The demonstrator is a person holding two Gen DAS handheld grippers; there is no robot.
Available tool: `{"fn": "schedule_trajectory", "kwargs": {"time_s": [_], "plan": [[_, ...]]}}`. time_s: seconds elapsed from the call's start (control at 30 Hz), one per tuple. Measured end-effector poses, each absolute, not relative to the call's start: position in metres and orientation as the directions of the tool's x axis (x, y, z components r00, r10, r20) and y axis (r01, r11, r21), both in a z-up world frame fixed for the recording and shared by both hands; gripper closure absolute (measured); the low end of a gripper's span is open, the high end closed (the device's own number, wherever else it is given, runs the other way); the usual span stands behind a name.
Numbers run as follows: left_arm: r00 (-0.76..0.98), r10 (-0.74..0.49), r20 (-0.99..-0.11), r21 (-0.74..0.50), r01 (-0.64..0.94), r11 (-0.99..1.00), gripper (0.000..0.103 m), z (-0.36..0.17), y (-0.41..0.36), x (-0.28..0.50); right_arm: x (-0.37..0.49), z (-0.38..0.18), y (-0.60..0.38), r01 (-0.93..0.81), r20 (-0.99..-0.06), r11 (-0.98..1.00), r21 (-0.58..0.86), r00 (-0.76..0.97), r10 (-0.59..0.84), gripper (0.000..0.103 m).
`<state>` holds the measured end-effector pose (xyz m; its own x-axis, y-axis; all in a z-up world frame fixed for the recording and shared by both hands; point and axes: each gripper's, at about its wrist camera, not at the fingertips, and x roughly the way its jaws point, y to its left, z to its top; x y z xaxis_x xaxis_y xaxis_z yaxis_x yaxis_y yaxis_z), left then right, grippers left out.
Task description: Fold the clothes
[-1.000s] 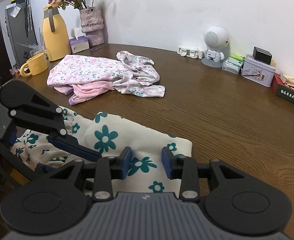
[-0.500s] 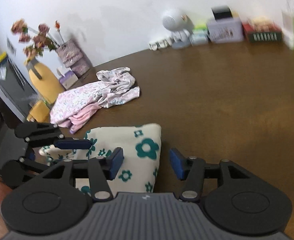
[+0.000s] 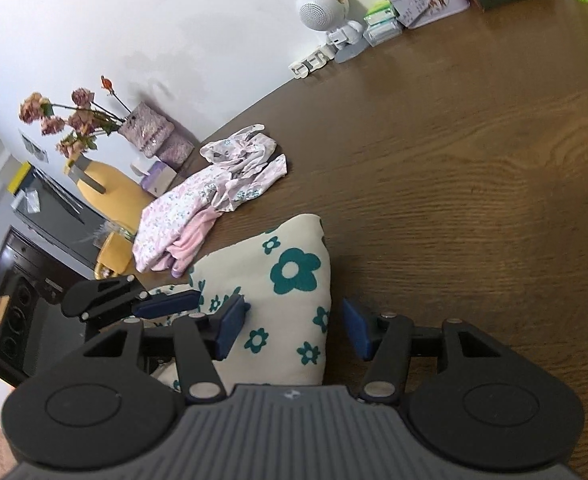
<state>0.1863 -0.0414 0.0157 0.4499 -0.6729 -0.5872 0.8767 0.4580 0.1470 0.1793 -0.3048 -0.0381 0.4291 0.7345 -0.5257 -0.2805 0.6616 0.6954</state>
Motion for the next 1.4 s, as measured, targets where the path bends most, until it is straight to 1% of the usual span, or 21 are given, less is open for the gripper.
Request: {"fn": "schedule_trajectory", "kwargs": {"time_s": [0.27,0.37,0.4,0.43,0.47,0.5,0.53,0.6,0.67,0.73,0.77,0.8,0.93,1.03,1.17,1.23,1.4], "plan": [[0.444,-0.680,-0.583,0.131,0.878,0.461,0.076,0.014,-0.039,0.188,0.186,-0.047,-0.299,-0.256,-0.471,0.587,0.768,0.394,0.789,0.048],[0.445,-0.680,-0.583,0.130,0.877,0.462,0.076,0.014,-0.039,0.188,0.185,-0.049,-0.298,-0.239,-0.469,0.582,0.777,0.398,0.789,0.051],[0.445,-0.680,-0.583,0.130,0.877,0.463,0.076,0.014,-0.039,0.188,0.184,-0.050,-0.297,-0.230,-0.469,0.580,0.781,0.398,0.789,0.055],[0.445,-0.680,-0.583,0.130,0.877,0.463,0.076,0.014,-0.040,0.188,0.184,-0.051,-0.297,-0.222,-0.468,0.578,0.785,0.398,0.789,0.064],[0.446,-0.679,-0.583,0.130,0.876,0.464,0.076,0.014,-0.040,0.188,0.183,-0.050,-0.297,-0.217,-0.460,0.571,0.792,0.403,0.791,0.067],[0.447,-0.678,-0.584,0.131,0.876,0.465,0.076,0.015,-0.041,0.189,0.182,-0.049,-0.298,-0.213,-0.450,0.562,0.800,0.408,0.794,0.073],[0.449,-0.677,-0.584,0.132,0.875,0.466,0.076,0.015,-0.042,0.189,0.180,-0.046,-0.298,-0.211,-0.441,0.556,0.804,0.415,0.796,0.076],[0.450,-0.678,-0.582,0.132,0.874,0.467,0.075,0.016,-0.046,0.190,0.178,-0.034,-0.297,-0.224,-0.444,0.574,0.788,0.438,0.781,0.078],[0.454,-0.675,-0.581,0.145,0.874,0.463,0.073,0.017,-0.056,0.193,0.177,-0.017,-0.294,-0.269,-0.482,0.638,0.722,0.466,0.742,0.078],[0.461,-0.671,-0.581,0.170,0.875,0.453,0.069,0.020,-0.069,0.196,0.177,0.001,-0.293,-0.305,-0.527,0.707,0.638,0.496,0.690,0.078],[0.464,-0.669,-0.581,0.185,0.875,0.447,0.064,0.021,-0.075,0.197,0.178,0.012,-0.292,-0.326,-0.555,0.748,0.578,0.515,0.654,0.078],[0.467,-0.667,-0.581,0.199,0.875,0.441,0.061,0.021,-0.080,0.197,0.178,0.024,-0.290,-0.351,-0.583,0.789,0.505,0.535,0.611,0.078],[0.470,-0.655,-0.591,0.200,0.873,0.446,0.060,0.016,-0.093,0.205,0.172,0.064,-0.272,-0.432,-0.657,0.886,0.170,0.621,0.429,0.078],[0.477,-0.646,-0.596,0.191,0.865,0.463,0.060,0.013,-0.089,0.205,0.161,0.078,-0.242,-0.475,-0.669,0.875,-0.091,0.680,0.299,0.078],[0.510,-0.638,-0.577,0.190,0.844,0.502,0.059,0.019,-0.065,0.194,0.133,0.072,-0.191,-0.531,-0.640,0.768,-0.357,0.738,0.213,0.078],[0.515,-0.633,-0.578,0.184,0.838,0.513,0.059,0.020,-0.049,0.185,0.123,0.070,-0.173,-0.546,-0.625,0.730,-0.412,0.752,0.209,0.077],[0.502,-0.598,-0.625,0.160,0.832,0.531,0.060,0.005,-0.030,0.180,0.110,0.069,-0.143,-0.557,-0.615,0.683,-0.472,0.763,0.197,0.077]]}}
